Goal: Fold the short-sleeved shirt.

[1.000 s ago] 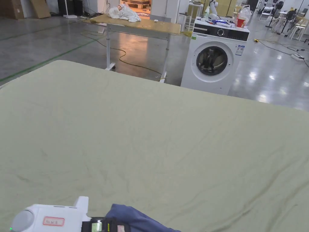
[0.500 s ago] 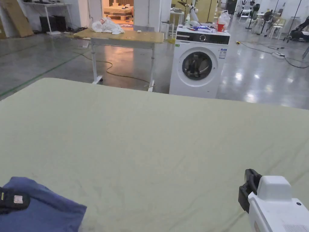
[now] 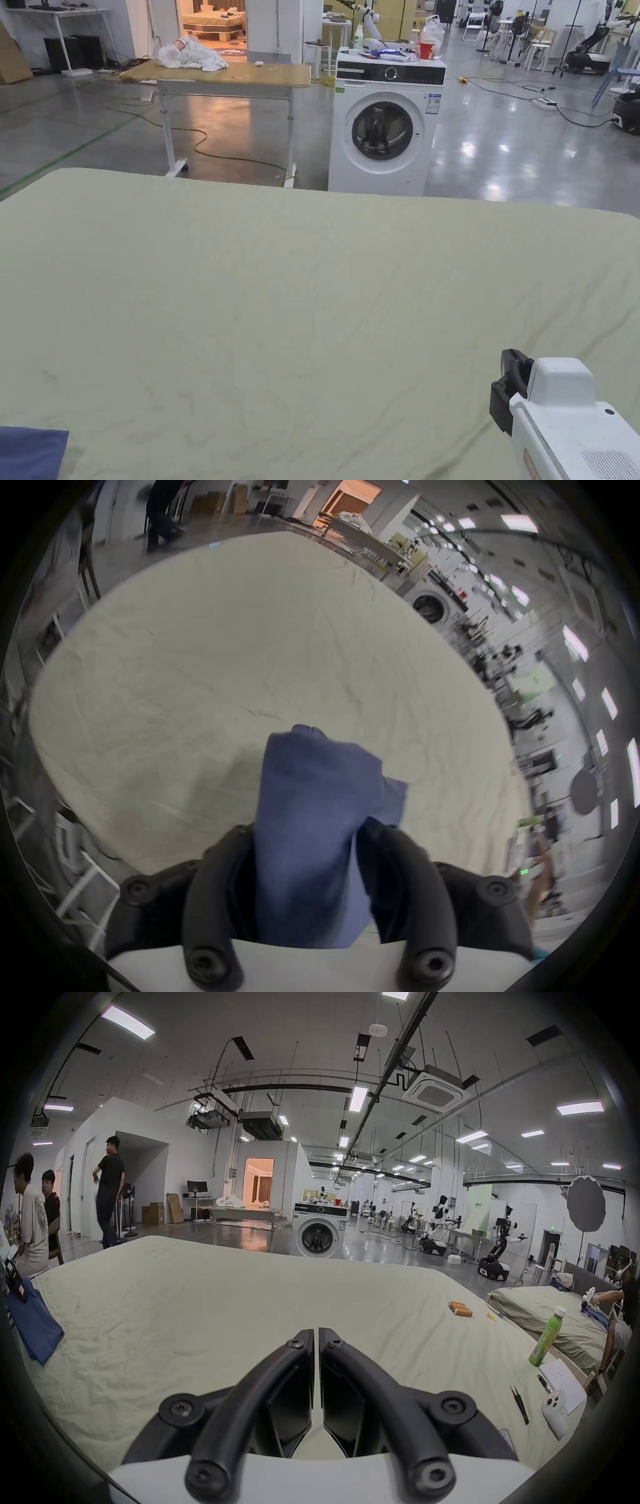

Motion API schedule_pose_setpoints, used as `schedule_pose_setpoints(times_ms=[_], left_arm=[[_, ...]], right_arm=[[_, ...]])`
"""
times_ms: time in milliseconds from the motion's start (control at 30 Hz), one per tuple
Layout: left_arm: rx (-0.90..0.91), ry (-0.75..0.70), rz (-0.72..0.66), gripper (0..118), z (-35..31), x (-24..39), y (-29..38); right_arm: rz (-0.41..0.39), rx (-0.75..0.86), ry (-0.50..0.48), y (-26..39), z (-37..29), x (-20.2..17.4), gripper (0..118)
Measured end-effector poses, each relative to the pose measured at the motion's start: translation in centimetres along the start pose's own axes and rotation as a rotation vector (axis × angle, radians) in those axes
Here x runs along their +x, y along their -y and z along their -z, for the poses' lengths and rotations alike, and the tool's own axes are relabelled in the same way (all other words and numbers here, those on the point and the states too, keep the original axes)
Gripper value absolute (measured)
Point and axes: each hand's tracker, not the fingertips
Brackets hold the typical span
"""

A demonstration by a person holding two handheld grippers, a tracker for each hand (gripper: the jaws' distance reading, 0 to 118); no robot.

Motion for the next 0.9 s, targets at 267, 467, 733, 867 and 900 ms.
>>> schedule_pose_setpoints(times_ms=[267, 467, 733, 867, 900], left_arm=[[0.124, -0.202, 0.078, 63, -2.9, 3.0, 0.2], [0.236, -0.115, 0.174, 63, -2.3, 6.3, 2.1], [0.413, 0.107, 0.314, 62, 4.2, 14.8, 8.1], [0.539, 0.139, 0.315, 61, 6.6, 20.2, 10.0], [0.572, 0.13, 0.328, 61, 6.9, 21.5, 10.2]], right_arm=[[-0.003, 0.002, -0.008, -0.3, -0.3, -0.1, 1], [0.008, -0.006, -0.02, 0.1, -0.1, -0.1, 1], [0.037, -0.016, -0.029, 0.9, 0.2, -0.4, 1], [0.055, -0.011, -0.03, 0.8, 0.3, -0.8, 1], [0.058, -0.008, -0.031, 0.7, 0.4, -0.9, 1]])
